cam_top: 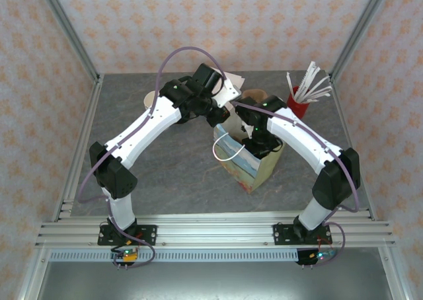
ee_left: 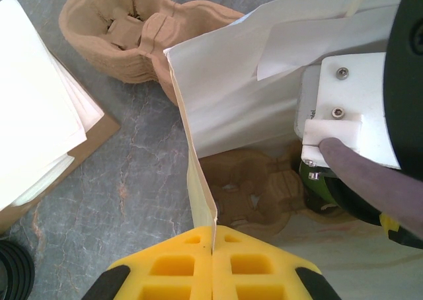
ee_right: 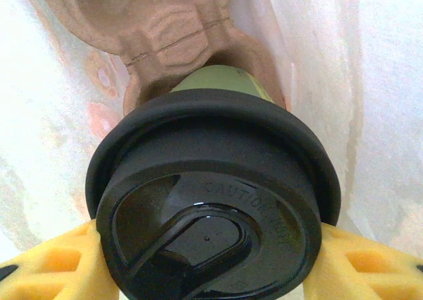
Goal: Pack the takeout coffee
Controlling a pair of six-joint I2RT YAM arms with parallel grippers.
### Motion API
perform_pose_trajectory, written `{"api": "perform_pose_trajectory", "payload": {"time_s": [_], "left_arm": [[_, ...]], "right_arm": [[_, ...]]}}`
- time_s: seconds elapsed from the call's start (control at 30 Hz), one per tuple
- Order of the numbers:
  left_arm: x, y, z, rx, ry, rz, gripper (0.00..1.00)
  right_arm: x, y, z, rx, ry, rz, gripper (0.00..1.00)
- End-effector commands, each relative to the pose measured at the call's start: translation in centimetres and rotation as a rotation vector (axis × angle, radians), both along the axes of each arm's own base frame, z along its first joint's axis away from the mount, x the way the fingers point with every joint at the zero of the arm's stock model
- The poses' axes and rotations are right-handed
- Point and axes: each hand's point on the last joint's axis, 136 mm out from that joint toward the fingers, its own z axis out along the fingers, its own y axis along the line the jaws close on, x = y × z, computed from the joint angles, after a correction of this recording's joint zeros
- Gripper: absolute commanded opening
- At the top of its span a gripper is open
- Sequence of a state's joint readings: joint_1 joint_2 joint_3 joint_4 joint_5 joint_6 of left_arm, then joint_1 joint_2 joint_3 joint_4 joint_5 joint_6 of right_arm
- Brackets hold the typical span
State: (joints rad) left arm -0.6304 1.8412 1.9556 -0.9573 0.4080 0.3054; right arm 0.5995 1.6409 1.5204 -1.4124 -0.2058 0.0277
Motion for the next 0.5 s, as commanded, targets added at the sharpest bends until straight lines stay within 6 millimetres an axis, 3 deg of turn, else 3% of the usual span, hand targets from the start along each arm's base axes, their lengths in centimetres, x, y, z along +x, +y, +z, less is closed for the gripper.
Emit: {"api": "perform_pose_trajectory", "payload": {"time_s": [0.0, 0.47], "left_arm": [[-0.9, 0.3, -1.0, 0.039, 0.027, -0.008, 0.08], [-0.9, 0.3, -1.2, 0.04, 0.029, -0.009, 0.08]], "right_arm": [[0.6, -0.2, 0.0, -0.018, -0.015, 0.015, 0.43], [1.1, -0.7, -1.4, -0.047, 0.001, 0.017, 0.43]]}}
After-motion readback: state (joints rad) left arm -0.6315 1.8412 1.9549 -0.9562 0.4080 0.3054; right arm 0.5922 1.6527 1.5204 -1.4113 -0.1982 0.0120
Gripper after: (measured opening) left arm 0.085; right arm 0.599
